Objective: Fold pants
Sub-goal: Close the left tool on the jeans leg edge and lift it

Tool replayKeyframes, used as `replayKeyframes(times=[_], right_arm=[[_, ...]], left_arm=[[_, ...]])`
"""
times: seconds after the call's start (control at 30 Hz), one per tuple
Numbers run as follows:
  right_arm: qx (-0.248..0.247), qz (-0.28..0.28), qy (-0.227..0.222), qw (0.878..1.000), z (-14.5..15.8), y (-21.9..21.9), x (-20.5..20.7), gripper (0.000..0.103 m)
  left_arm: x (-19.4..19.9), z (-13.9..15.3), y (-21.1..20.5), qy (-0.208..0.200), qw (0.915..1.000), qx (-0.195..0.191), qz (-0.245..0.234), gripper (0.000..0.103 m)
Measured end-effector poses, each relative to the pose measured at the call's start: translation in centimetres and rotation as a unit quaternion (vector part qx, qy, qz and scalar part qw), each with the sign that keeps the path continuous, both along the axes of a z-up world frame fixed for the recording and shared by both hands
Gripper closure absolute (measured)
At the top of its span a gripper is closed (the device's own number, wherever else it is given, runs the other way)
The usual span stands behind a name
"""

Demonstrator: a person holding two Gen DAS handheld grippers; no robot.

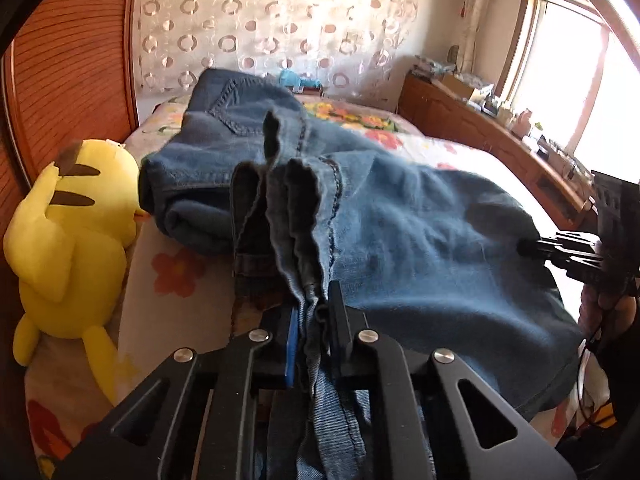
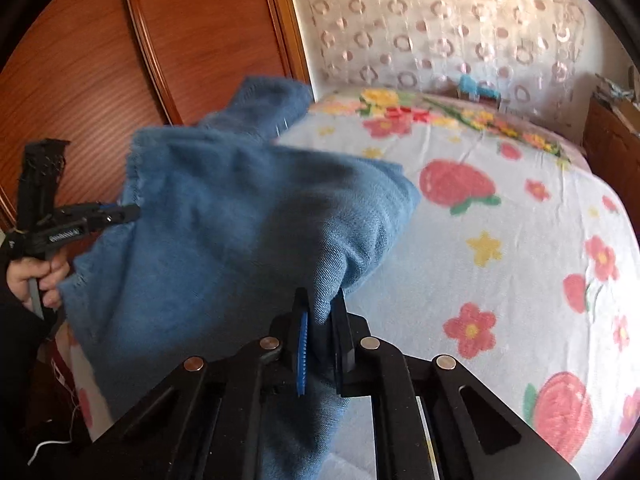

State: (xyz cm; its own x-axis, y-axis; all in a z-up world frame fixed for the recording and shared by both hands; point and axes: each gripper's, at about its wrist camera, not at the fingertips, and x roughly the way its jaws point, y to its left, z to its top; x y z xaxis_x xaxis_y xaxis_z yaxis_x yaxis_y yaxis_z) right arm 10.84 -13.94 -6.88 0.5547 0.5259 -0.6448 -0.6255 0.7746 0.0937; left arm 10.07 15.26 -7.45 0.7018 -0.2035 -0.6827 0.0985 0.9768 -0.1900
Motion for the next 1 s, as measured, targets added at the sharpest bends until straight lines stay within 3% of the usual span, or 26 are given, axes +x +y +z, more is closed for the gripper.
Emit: replayKeyframes(times=[0.17,0.3,0.63,0.8,1.0], right_arm=[[0.028,0.006,-0.047,0.998,3.4,-0.8,-2.3,0.095],[0.053,0.020,-0.049,0.997,6.0,-2.2,-3.3,0.095],[0.025,-0.040,-0.101,0.994,10.8,-9.7,-5.0,0.099],[-0.007,-0.088,-0.097,0.991,10.4,-13.6,-4.7,0.099],[-0.029,-0.128,-0.034,0.991,5.8,-16.5,-2.1,0.097]], left_arm=[[-1.1,2.4,-0.7,-0.029,0.9994,-0.005,-0.018,0.090],[-1.0,3.7,-1.6,-0.042,0.9986,-0.009,-0.031,0.090],[2.3,6.3,-8.3,-0.064,0.9936,-0.015,-0.092,0.090],[5.9,5.8,-12.5,-0.050,0.9916,-0.003,-0.119,0.090],[8.4,2.5,-14.5,-0.004,0.9925,0.027,-0.120,0.090]])
